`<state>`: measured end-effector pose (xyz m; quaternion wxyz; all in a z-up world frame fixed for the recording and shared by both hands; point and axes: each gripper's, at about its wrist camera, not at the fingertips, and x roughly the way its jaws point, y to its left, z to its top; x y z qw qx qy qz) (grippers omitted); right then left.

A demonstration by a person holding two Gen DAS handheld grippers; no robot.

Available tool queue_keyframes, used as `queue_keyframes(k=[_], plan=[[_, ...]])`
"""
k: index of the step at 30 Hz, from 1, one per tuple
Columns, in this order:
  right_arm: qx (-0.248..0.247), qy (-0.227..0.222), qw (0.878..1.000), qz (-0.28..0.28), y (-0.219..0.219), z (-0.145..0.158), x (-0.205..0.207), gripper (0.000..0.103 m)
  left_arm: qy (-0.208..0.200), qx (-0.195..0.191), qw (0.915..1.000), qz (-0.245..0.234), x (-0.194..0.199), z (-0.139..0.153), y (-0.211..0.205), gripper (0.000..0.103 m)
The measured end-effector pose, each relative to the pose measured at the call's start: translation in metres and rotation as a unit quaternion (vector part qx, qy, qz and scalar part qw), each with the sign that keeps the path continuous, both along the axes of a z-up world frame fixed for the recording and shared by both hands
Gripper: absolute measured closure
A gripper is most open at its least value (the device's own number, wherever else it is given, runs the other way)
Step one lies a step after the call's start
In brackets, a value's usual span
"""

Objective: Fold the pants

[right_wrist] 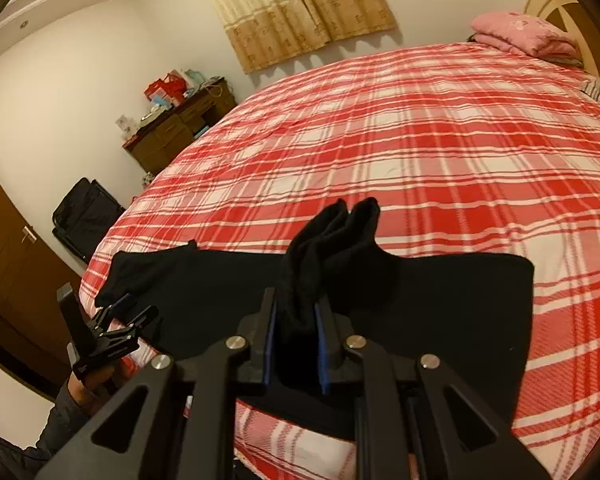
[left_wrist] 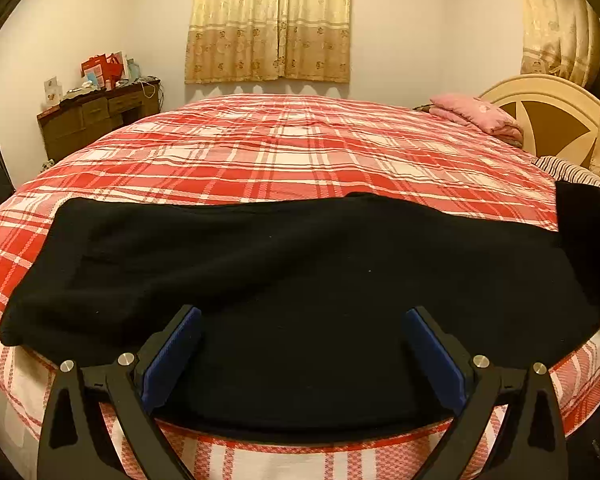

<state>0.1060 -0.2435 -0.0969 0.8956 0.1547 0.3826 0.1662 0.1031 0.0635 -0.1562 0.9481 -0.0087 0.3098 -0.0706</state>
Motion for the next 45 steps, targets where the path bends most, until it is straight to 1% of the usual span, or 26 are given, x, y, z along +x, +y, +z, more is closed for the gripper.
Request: queue_keyframes(k=[6,11,14,17,20,21,22,23,24,26,28,31,33,35,36,37,38,40,41,42,43,45], plan=[[-0.001,0.006,1.000,0.026,0.024,-0.006,0.008,0.083,0.001,-0.006,1.0000,-0.008,-0.001,0.002,-0.003,0.001],[-0.005,0.014,0.999,0.042,0.042,-0.014,0.015,0.083,0.002,-0.018,0.9995,-0.024,-0.003,0.004,-0.011,0.001],[-0.007,0.028,0.998,0.050,0.047,-0.024,0.020,0.083,0.009,-0.033,0.9986,-0.041,-0.003,0.005,-0.020,0.001],[-0.014,0.052,0.996,0.068,0.055,-0.039,0.025,0.083,0.012,-0.052,0.9963,-0.067,0.000,0.013,-0.034,0.001],[-0.039,0.075,0.992,0.092,0.064,-0.055,0.026,0.077,0.012,-0.071,0.9922,-0.101,0.002,0.023,-0.056,0.001],[-0.041,0.078,0.991,0.100,0.065,-0.058,0.024,0.072,0.012,-0.078,0.9903,-0.115,0.004,0.026,-0.064,0.001],[-0.039,0.078,0.991,0.103,0.063,-0.058,0.022,0.068,0.014,-0.086,0.9873,-0.133,0.005,0.028,-0.076,0.001],[-0.029,0.075,0.991,0.108,0.059,-0.055,0.019,0.057,0.018,-0.092,0.9847,-0.147,0.006,0.030,-0.085,0.001],[-0.023,0.071,0.991,0.111,0.055,-0.052,0.015,0.051,0.025,-0.098,0.9814,-0.163,0.009,0.031,-0.095,0.001],[-0.020,0.059,0.992,0.109,0.043,-0.044,0.007,0.048,0.040,-0.108,0.9755,-0.188,0.013,0.030,-0.113,0.001],[-0.019,0.050,0.994,0.098,0.027,-0.038,-0.002,0.045,0.063,-0.121,0.9673,-0.214,0.020,0.025,-0.135,0.001],[-0.002,0.033,0.998,0.054,-0.008,-0.037,-0.012,0.041,0.091,-0.121,0.9613,-0.230,0.032,0.017,-0.160,0.002],[0.009,0.026,0.999,0.019,-0.027,-0.039,-0.013,0.041,0.099,-0.117,0.9606,-0.232,0.036,0.016,-0.171,0.002],[0.030,0.028,0.999,-0.006,-0.047,-0.042,-0.012,0.041,0.099,-0.115,0.9610,-0.231,0.039,0.017,-0.179,0.007],[0.035,0.025,0.999,-0.014,-0.052,-0.041,-0.011,0.041,0.099,-0.115,0.9612,-0.231,0.039,0.018,-0.182,0.023],[0.040,0.020,0.999,-0.023,-0.058,-0.042,-0.012,0.041,0.104,-0.117,0.9585,-0.238,0.039,0.019,-0.188,0.047],[0.042,0.018,0.999,-0.027,-0.061,-0.042,-0.012,0.041,0.109,-0.116,0.9568,-0.243,0.040,0.019,-0.191,0.056],[0.042,0.014,0.999,-0.029,-0.062,-0.045,-0.012,0.041,0.110,-0.103,0.9571,-0.247,0.037,0.018,-0.198,0.073],[0.042,0.012,0.999,-0.030,-0.061,-0.046,-0.013,0.040,0.109,-0.100,0.9575,-0.248,0.036,0.019,-0.199,0.077],[0.041,0.012,0.999,-0.031,-0.061,-0.047,-0.014,0.040,0.108,-0.100,0.9585,-0.244,0.036,0.020,-0.197,0.087],[0.041,0.011,0.999,-0.031,-0.059,-0.047,-0.014,0.040,0.106,-0.102,0.9597,-0.240,0.036,0.022,-0.194,0.091],[0.041,0.003,0.999,-0.033,-0.058,-0.045,-0.018,0.040,0.103,-0.117,0.9606,-0.230,0.037,0.028,-0.182,0.092]])
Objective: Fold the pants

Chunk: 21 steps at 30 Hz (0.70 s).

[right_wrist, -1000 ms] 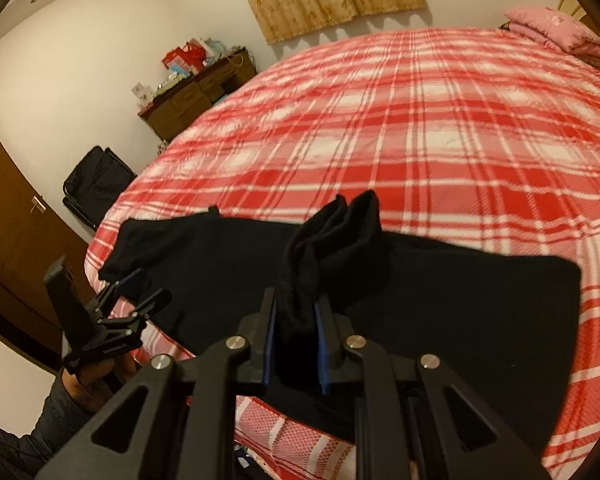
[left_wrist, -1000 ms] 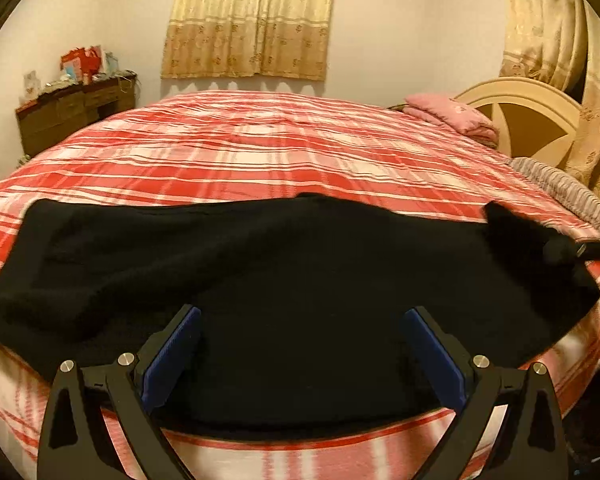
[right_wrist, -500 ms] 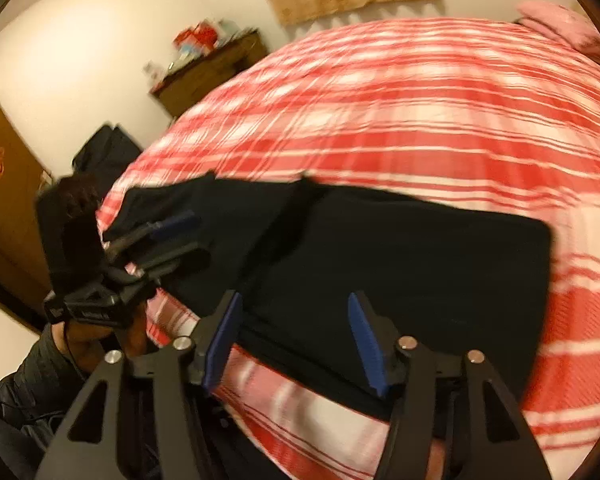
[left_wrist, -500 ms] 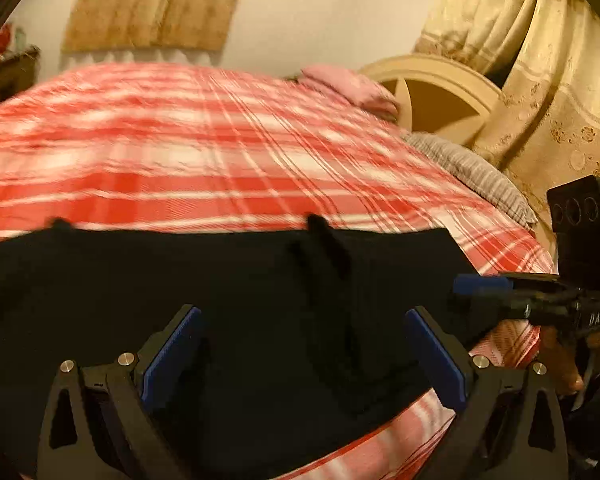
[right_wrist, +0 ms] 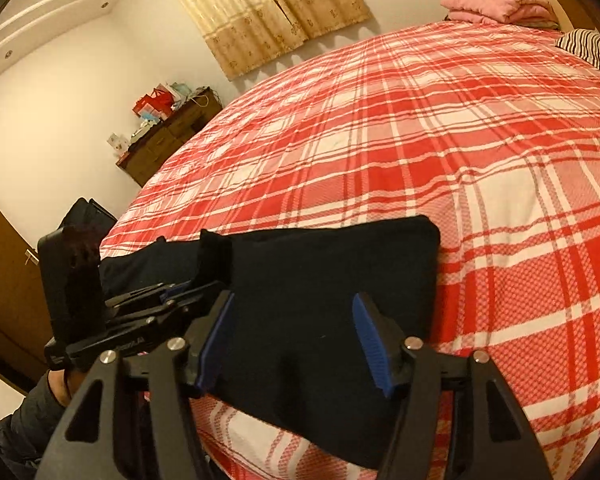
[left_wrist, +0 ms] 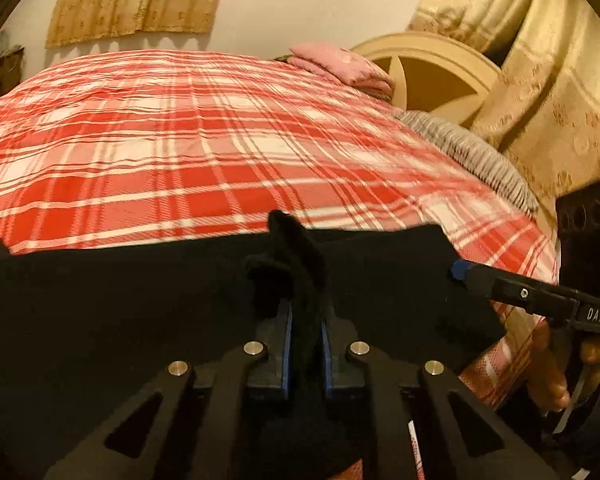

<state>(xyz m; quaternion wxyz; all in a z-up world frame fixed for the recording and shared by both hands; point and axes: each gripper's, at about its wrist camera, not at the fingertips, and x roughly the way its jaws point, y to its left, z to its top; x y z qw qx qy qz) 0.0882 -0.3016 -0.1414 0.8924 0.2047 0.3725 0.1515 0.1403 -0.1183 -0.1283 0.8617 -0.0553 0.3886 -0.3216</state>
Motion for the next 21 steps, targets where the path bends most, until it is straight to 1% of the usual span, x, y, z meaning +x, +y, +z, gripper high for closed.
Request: queue_keyframes(k=[3,5,8,9,10,14,15,18,20,21], plan=[[-0.002,-0.027,1.000,-0.008,-0.002,0.007,-0.006,0.036,0.006,-0.029,0.9995,0.009,0.001,0.011,0.020,0.092],[0.000,-0.041,0.999,-0.017,-0.002,0.010,-0.008,0.031,-0.001,-0.031,0.9994,0.017,0.000,0.017,0.028,0.092],[0.006,-0.047,0.999,-0.024,-0.004,0.009,-0.008,0.030,-0.010,-0.026,0.9990,0.036,0.001,0.021,0.043,0.092],[0.006,-0.044,0.999,-0.025,-0.004,0.008,-0.007,0.030,-0.004,-0.029,0.9989,0.037,0.003,0.019,0.047,0.092],[0.006,-0.043,0.999,-0.026,-0.004,0.008,-0.007,0.030,0.003,-0.023,0.9991,0.035,0.005,0.016,0.048,0.092],[0.003,-0.037,0.999,-0.026,-0.005,0.005,-0.005,0.030,0.011,0.021,0.9985,0.050,0.008,0.001,0.045,0.092],[-0.001,-0.037,0.999,-0.024,-0.004,0.005,-0.005,0.030,0.010,0.024,0.9981,0.055,0.007,-0.001,0.047,0.092],[-0.011,-0.050,0.999,-0.014,0.000,0.008,-0.009,0.030,0.016,0.005,0.9979,0.062,0.004,-0.002,0.055,0.092],[-0.016,-0.059,0.998,-0.004,0.005,0.010,-0.010,0.030,0.009,0.010,0.9975,0.069,0.002,0.000,0.060,0.092],[-0.019,-0.061,0.998,0.010,0.009,0.010,-0.010,0.030,0.009,0.012,0.9973,0.072,0.003,0.000,0.062,0.092]])
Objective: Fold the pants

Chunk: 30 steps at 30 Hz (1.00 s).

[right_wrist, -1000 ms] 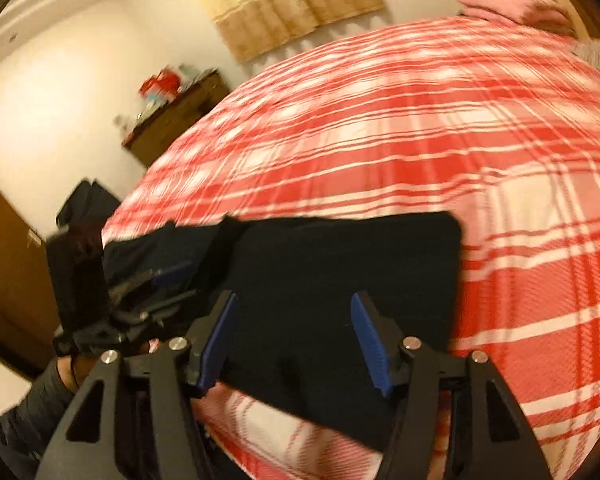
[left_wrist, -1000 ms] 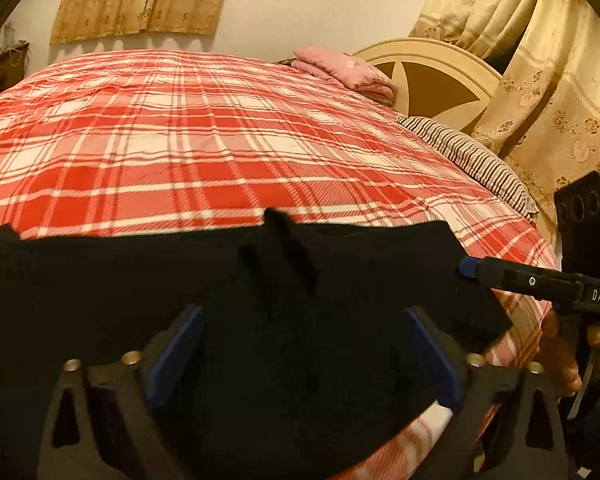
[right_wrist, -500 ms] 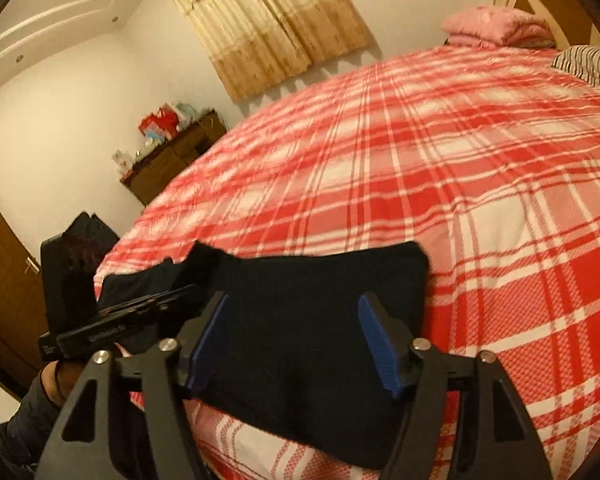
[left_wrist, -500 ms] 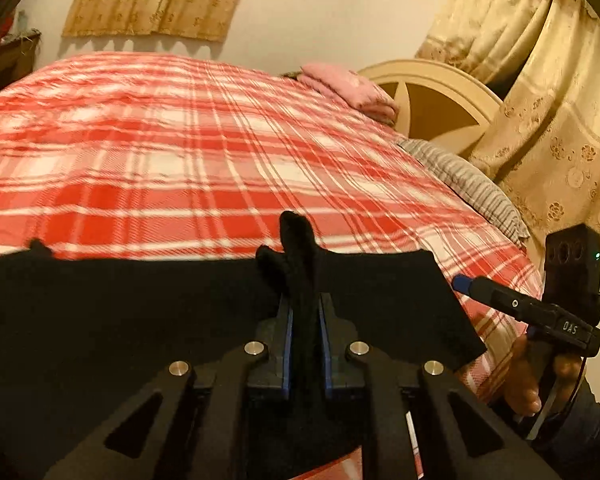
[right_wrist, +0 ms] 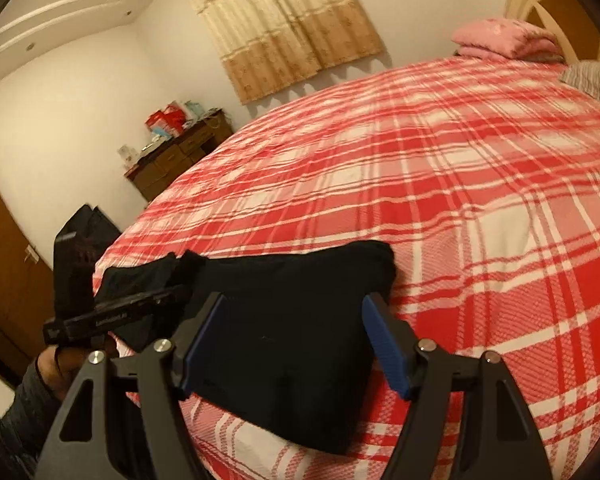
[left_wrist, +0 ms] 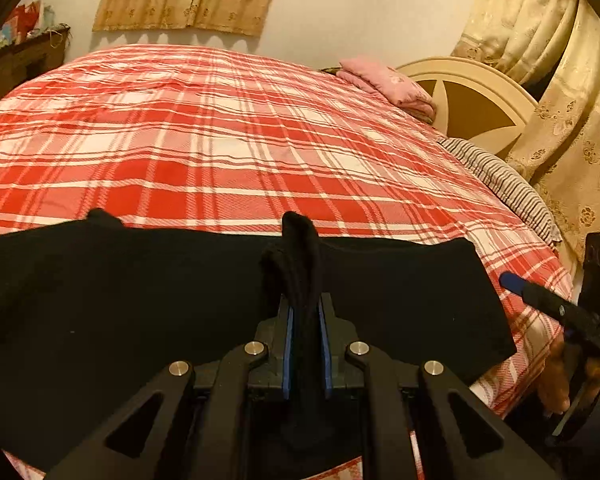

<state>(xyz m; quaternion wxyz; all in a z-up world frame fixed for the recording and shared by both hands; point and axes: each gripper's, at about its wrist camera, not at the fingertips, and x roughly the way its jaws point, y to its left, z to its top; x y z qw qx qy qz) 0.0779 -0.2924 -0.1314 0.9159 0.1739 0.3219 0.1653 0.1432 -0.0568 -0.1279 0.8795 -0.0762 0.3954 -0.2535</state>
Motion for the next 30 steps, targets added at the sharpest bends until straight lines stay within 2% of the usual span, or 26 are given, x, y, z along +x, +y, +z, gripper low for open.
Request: queue_keyframes(k=[4,6,8,10,11,13,15,18,20,21,23,24,26,30], plan=[[-0.010,0.002,0.999,0.044,0.016,-0.004,0.000,0.029,0.004,0.000,0.9999,0.011,0.005,-0.005,0.005,0.092],[-0.017,0.021,0.997,0.069,0.024,-0.011,0.005,0.026,0.004,0.010,0.9998,0.013,0.005,-0.009,0.003,0.089],[-0.033,0.045,0.996,0.065,0.029,-0.020,0.009,0.026,0.004,0.030,0.9994,0.018,0.003,-0.013,0.000,0.079],[-0.056,0.073,0.993,0.069,0.032,-0.032,0.016,0.026,-0.004,0.045,0.9988,0.019,-0.002,-0.012,-0.001,0.064],[-0.061,0.070,0.993,0.070,0.033,-0.032,0.015,0.026,-0.015,0.055,0.9982,0.019,-0.007,-0.010,-0.001,0.059],[-0.070,0.063,0.993,0.070,0.035,-0.027,0.011,0.026,-0.052,0.076,0.9952,0.032,-0.020,-0.002,0.000,0.028],[-0.048,0.051,0.995,0.069,0.030,-0.017,0.009,0.026,-0.079,0.080,0.9928,0.042,-0.029,0.003,0.001,0.020],[-0.030,0.028,0.998,0.054,0.023,-0.003,0.016,0.023,-0.072,0.087,0.9931,0.031,-0.026,-0.004,-0.004,0.020],[-0.014,0.021,0.999,0.038,0.016,0.001,0.031,0.018,-0.054,0.116,0.9909,0.042,-0.020,-0.016,-0.007,0.020],[-0.008,0.031,0.999,0.031,0.013,-0.001,0.041,0.017,-0.046,0.127,0.9899,0.043,-0.018,-0.022,-0.008,0.020],[-0.009,0.063,0.998,0.022,0.009,-0.012,0.061,0.017,-0.058,0.137,0.9880,0.040,-0.022,-0.025,-0.010,0.020],[-0.005,0.095,0.995,0.020,0.005,-0.026,0.074,0.017,-0.059,0.141,0.9875,0.040,-0.022,-0.025,-0.010,0.020],[0.009,0.088,0.996,0.025,0.000,-0.029,0.073,0.017,-0.056,0.135,0.9883,0.044,-0.022,-0.025,-0.009,0.020],[-0.014,0.067,0.998,0.010,-0.002,-0.015,0.054,0.017,-0.059,0.133,0.9882,0.048,-0.026,-0.021,-0.009,0.020]])
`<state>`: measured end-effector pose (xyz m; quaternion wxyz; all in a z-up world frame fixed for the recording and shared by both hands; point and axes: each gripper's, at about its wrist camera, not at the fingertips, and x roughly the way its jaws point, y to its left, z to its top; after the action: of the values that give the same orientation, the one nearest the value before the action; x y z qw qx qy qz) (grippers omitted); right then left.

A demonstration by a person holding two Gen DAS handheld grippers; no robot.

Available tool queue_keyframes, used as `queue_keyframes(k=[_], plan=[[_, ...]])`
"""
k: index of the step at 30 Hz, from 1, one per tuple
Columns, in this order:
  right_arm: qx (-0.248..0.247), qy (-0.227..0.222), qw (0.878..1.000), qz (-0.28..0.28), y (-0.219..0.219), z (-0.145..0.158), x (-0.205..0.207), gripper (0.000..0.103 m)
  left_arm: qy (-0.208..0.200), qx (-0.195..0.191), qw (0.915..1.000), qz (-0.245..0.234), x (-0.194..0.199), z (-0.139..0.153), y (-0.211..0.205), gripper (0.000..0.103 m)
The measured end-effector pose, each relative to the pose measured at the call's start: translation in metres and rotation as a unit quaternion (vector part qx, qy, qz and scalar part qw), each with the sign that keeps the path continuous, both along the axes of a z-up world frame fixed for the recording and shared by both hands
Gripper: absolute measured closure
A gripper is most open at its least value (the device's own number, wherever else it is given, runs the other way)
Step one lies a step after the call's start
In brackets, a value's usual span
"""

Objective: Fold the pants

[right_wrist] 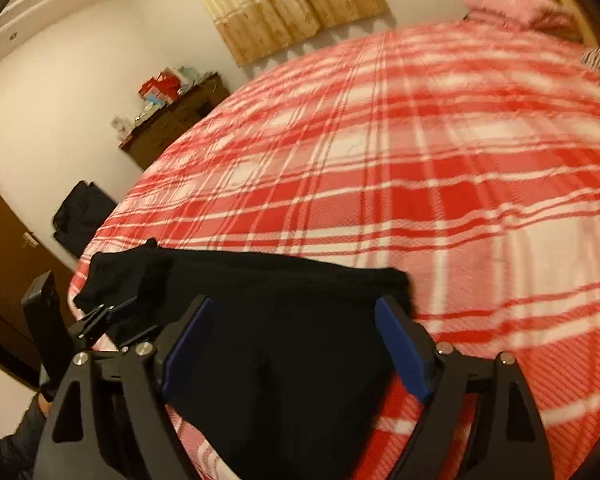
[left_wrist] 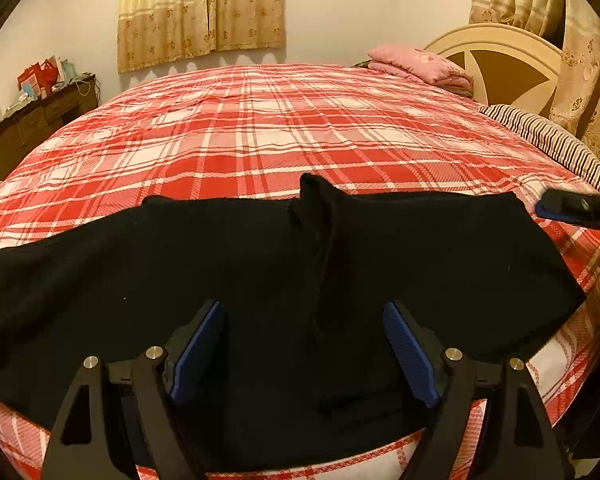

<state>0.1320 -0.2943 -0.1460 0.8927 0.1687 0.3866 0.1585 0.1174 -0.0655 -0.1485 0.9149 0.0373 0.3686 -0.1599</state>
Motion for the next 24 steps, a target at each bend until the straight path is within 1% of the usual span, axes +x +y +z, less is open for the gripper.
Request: queue_keyframes(k=[2,3,4,6,7,8,9,11,12,14,19,21,23,24], plan=[[-0.034,-0.011,0.999,-0.007,0.002,0.006,-0.012,0.017,-0.004,0.002,1.0000,0.001,-0.002,0.001,0.000,0.020],[-0.060,-0.023,0.998,-0.012,0.004,0.010,-0.023,0.017,-0.002,0.005,1.0000,0.001,-0.002,0.001,0.000,0.020],[-0.089,-0.034,0.995,-0.017,0.007,0.014,-0.034,0.017,0.000,0.007,1.0000,0.002,-0.002,0.000,0.000,0.020],[-0.153,-0.043,0.987,-0.028,0.016,0.016,-0.050,0.018,0.004,0.005,1.0000,0.005,-0.002,-0.002,0.000,0.020],[-0.175,-0.045,0.983,-0.034,0.017,0.015,-0.052,0.020,0.007,0.002,1.0000,0.006,-0.001,-0.003,0.000,0.020],[-0.209,-0.047,0.976,-0.035,0.023,0.013,-0.059,0.026,0.008,0.001,0.9999,0.007,-0.001,-0.004,0.001,0.020],[-0.228,-0.044,0.972,-0.028,0.028,0.010,-0.063,0.031,0.008,0.001,0.9999,0.007,-0.001,-0.004,0.000,0.020],[-0.259,-0.021,0.966,-0.002,0.038,-0.004,-0.065,0.034,0.008,0.002,0.9999,0.006,-0.001,-0.004,0.001,0.020],[-0.265,-0.009,0.964,0.006,0.041,-0.012,-0.063,0.037,0.010,0.003,0.9999,0.005,0.000,-0.005,0.000,0.020],[-0.266,0.008,0.964,0.011,0.042,-0.024,-0.061,0.038,0.009,0.004,0.9999,0.004,-0.001,-0.006,0.000,0.020],[-0.239,0.015,0.971,0.006,0.031,-0.020,-0.060,0.038,0.008,-0.001,1.0000,0.003,-0.002,-0.006,0.002,0.019],[-0.241,0.008,0.971,0.005,0.033,-0.015,-0.064,0.038,0.009,-0.004,0.9999,0.003,-0.003,-0.005,0.003,0.019],[-0.239,-0.007,0.971,0.004,0.038,-0.006,-0.070,0.038,0.010,-0.007,0.9999,0.005,-0.003,-0.004,0.005,0.019],[-0.235,-0.016,0.972,0.002,0.041,0.000,-0.071,0.036,0.009,-0.008,0.9999,0.007,-0.003,-0.003,0.005,0.019]])
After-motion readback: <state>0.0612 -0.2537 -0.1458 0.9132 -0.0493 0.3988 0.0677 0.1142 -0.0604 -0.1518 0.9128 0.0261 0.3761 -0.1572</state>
